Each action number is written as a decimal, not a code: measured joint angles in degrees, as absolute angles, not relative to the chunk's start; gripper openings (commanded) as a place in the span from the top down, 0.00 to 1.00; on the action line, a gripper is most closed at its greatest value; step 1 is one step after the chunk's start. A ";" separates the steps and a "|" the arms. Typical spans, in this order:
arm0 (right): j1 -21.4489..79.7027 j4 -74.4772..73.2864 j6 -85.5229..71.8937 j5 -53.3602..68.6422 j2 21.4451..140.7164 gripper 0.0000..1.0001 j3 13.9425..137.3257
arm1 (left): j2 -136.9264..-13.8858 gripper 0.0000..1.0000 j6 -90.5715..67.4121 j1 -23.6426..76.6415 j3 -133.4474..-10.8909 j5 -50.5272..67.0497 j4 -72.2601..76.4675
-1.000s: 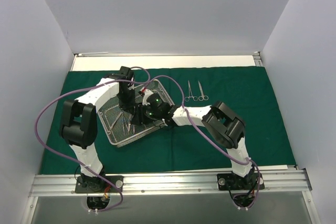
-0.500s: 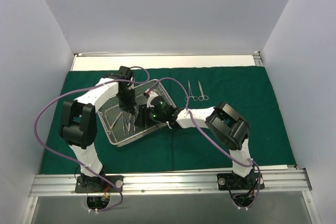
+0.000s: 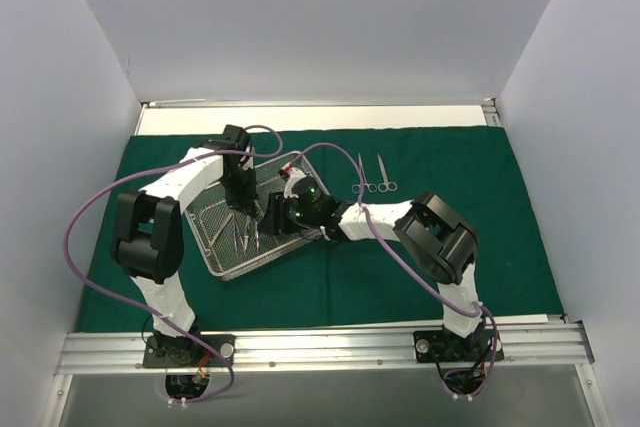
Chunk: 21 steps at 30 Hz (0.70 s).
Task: Open and lay out the surgical kit
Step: Pick up the medical item from the container.
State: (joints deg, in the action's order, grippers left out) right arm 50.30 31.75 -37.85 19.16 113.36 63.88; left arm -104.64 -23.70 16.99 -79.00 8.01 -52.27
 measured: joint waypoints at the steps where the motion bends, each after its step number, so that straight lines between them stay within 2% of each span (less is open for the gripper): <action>1: 50.30 31.92 -37.93 19.35 113.65 0.59 63.96 | -104.64 0.98 -23.70 16.99 -79.11 8.08 -52.34; 15: 50.30 33.69 -39.22 21.61 118.04 0.61 65.93 | -104.62 0.98 -23.73 16.99 -79.88 8.97 -52.64; 18: 50.30 33.76 -39.57 22.24 118.80 0.66 66.72 | -104.62 0.98 -23.75 16.99 -79.88 9.17 -52.64; 21: 50.33 33.93 -39.70 22.92 119.09 0.81 67.31 | -104.62 0.98 -23.75 16.99 -79.88 9.52 -52.64</action>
State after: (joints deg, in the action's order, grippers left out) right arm 50.33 33.93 -39.70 22.92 119.09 67.31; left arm -104.62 -23.75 16.99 -79.88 9.52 -52.64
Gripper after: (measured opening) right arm 0.275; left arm 0.025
